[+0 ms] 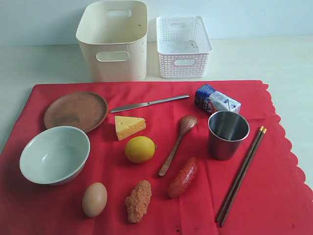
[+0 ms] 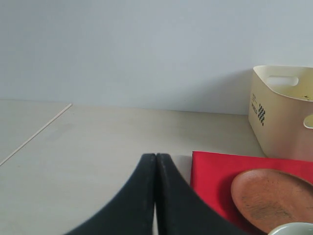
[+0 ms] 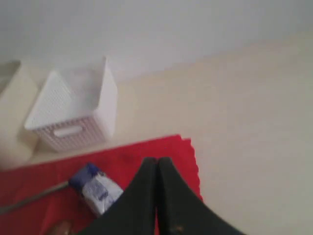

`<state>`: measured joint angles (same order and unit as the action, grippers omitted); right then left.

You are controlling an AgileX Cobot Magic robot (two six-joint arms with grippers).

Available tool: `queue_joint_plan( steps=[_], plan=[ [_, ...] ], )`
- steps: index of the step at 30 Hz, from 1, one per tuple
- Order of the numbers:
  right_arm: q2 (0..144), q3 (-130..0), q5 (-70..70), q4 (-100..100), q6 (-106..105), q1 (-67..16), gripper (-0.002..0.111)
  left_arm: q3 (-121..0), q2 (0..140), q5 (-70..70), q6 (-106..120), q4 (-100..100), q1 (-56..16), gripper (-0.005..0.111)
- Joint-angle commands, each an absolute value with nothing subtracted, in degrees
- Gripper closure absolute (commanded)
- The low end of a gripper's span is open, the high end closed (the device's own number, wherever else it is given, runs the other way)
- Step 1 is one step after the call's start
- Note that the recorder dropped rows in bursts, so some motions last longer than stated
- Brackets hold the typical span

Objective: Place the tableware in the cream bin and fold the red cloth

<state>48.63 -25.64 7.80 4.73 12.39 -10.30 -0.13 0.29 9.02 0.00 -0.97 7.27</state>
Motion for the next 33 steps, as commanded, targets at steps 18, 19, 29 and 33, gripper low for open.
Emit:
queue_joint_plan(
  steps=[18,19,29,33],
  plan=[
    [83.58,-42.51,13.92,10.50,-1.71,-43.88,0.063,0.00,0.00,8.87,-0.40,-0.62,7.39,0.106],
    [84.67,-43.68,14.76,10.40,-2.33,-45.10,0.058,0.00,0.00,8.87,-0.40,-0.62,7.39,0.106],
    [96.20,-52.18,17.53,10.37,-10.70,-53.59,0.029,0.00,0.00,8.87,-0.40,-0.62,7.39,0.106],
    [100.43,-55.53,18.90,10.37,-11.52,-54.67,0.029,0.00,0.00,8.87,-0.40,-0.62,7.39,0.106]
  ],
)
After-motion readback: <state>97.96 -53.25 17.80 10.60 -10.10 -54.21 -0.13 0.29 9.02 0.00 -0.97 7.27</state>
